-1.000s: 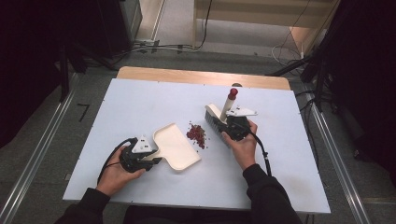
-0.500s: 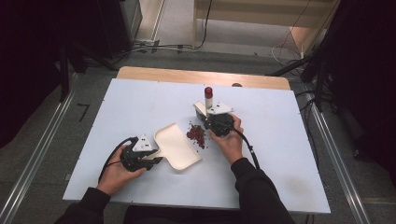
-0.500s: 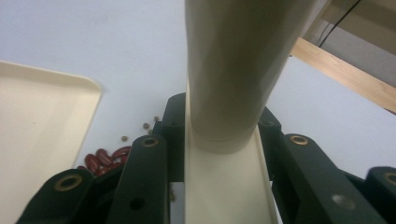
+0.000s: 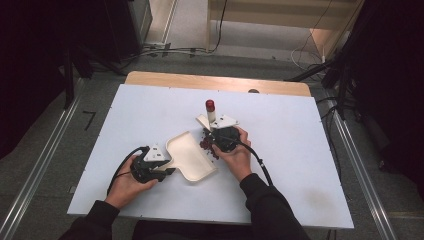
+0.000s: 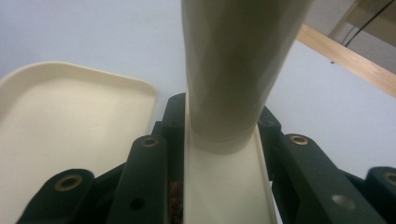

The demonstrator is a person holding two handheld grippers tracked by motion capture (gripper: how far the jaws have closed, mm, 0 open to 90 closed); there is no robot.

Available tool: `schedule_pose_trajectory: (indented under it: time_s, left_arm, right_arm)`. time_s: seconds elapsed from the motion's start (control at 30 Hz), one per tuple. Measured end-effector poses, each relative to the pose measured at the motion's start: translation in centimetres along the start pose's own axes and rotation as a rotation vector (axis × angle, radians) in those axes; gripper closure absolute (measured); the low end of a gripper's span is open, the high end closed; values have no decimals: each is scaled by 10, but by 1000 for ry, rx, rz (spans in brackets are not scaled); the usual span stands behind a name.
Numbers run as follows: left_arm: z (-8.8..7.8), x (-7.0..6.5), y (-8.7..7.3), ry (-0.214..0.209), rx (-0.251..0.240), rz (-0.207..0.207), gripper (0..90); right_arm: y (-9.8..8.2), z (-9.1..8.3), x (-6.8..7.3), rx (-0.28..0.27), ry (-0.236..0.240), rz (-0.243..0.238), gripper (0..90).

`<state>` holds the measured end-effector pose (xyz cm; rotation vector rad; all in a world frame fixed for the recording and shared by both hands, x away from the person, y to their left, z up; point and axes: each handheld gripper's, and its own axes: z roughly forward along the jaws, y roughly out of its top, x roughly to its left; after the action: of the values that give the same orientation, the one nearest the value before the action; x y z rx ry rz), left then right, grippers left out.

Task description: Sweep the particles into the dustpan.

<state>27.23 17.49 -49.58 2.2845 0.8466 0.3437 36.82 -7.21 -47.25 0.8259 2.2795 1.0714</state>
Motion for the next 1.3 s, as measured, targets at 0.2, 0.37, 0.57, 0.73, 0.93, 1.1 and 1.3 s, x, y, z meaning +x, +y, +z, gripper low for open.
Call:
schedule_pose_trajectory:
  time_s: [0.2,0.37,0.57,0.73,0.93,1.1,1.3]
  left_arm:
    - [1,0,1,-1,-5,-6,669]
    - [1,0,1,1,-7,-8,669]
    - [1,0,1,1,-9,-13,669]
    - [1,-1,1,4,-7,-9,670]
    - [0,0,0,6,-7,-9,669]
    - [-1,1,-2,6,-8,-7,670]
    - [-2,2,-5,1,-1,0,670]
  right_arm:
    - [2,2,24,-5,10,-29,642]
    - [4,1,37,-17,33,-41,643]
    - [9,-1,50,-33,73,-36,643]
    - [15,-2,61,-50,98,-38,643]
    - [18,-8,52,-73,81,-24,643]
    - [16,-22,22,-88,17,17,643]
    - [-3,-27,-6,-31,-80,44,643]
